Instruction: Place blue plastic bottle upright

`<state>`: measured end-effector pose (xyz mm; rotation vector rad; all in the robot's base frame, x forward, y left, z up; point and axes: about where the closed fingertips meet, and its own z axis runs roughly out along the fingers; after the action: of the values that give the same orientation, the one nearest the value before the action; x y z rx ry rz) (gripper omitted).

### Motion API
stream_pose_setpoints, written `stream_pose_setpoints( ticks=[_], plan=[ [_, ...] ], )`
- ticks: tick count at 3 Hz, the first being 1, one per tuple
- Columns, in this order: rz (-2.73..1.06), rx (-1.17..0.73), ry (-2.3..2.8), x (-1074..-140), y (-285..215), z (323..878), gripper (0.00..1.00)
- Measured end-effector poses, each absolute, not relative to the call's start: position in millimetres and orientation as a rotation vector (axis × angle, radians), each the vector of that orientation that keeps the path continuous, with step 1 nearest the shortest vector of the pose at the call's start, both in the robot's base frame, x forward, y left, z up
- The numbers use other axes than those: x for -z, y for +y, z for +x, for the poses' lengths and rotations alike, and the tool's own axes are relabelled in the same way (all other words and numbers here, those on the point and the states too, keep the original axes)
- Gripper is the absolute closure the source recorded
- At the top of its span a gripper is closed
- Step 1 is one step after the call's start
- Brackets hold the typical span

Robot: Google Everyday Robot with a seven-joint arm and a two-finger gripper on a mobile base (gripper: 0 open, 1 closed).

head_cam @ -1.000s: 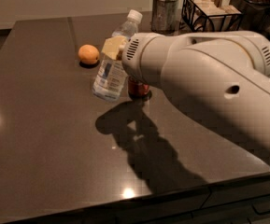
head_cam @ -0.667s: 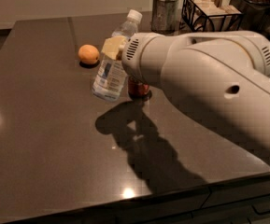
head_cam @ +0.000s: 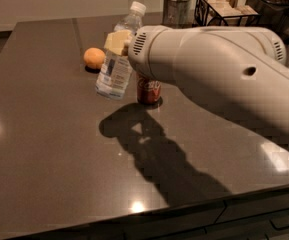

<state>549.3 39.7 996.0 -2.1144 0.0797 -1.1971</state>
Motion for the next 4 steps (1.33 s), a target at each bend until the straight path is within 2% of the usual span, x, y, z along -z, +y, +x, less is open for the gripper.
stream_pose_setpoints(
  ticks=[2,4],
  plan=[
    [-2.008,1.175,-0.073,-1009.0,60.0,563.6,1.00],
    [-1.904,1.207,-0.264,-1011.1,52.4,556.3,1.00]
  ],
)
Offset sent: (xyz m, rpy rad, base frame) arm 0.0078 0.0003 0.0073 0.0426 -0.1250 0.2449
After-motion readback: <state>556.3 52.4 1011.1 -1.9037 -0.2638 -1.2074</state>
